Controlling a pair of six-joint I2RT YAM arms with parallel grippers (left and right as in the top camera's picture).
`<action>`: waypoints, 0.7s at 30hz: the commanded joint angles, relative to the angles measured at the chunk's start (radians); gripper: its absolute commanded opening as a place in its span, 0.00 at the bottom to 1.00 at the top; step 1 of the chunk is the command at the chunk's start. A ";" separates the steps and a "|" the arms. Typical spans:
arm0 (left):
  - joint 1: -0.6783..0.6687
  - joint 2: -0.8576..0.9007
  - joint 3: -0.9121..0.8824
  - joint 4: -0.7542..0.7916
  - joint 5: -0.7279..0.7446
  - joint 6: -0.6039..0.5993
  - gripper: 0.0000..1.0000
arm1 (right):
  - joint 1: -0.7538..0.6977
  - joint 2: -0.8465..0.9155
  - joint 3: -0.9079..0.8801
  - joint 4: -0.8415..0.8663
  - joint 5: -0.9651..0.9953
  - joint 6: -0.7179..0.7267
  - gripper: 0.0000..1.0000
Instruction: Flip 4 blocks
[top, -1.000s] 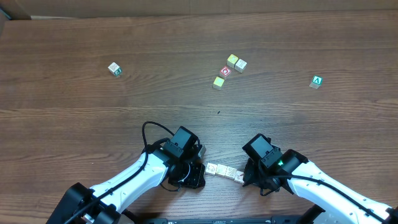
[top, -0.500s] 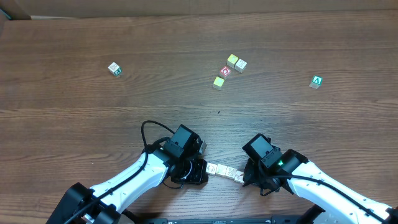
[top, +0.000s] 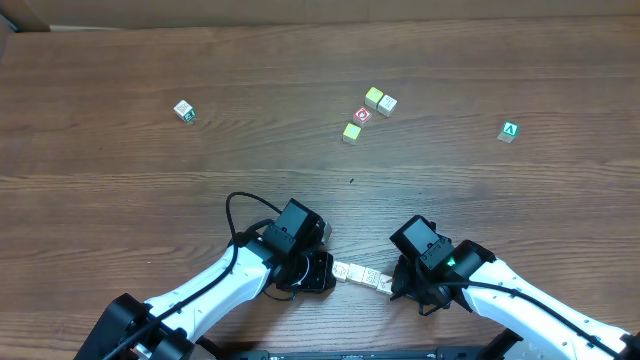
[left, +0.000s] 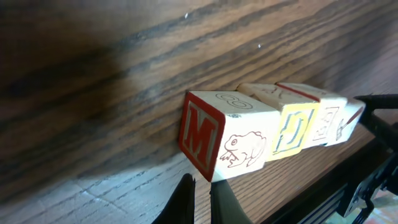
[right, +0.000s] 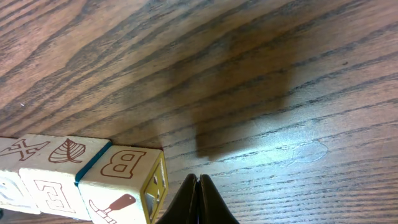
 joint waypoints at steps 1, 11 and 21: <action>0.001 0.008 -0.003 0.012 -0.014 -0.014 0.04 | -0.006 -0.001 0.002 -0.001 0.002 0.010 0.04; -0.040 0.008 -0.003 0.026 -0.014 -0.030 0.04 | -0.006 -0.001 0.002 -0.003 0.002 0.010 0.04; -0.079 0.008 -0.003 0.034 -0.058 -0.064 0.04 | -0.006 -0.001 0.002 -0.010 0.002 0.010 0.04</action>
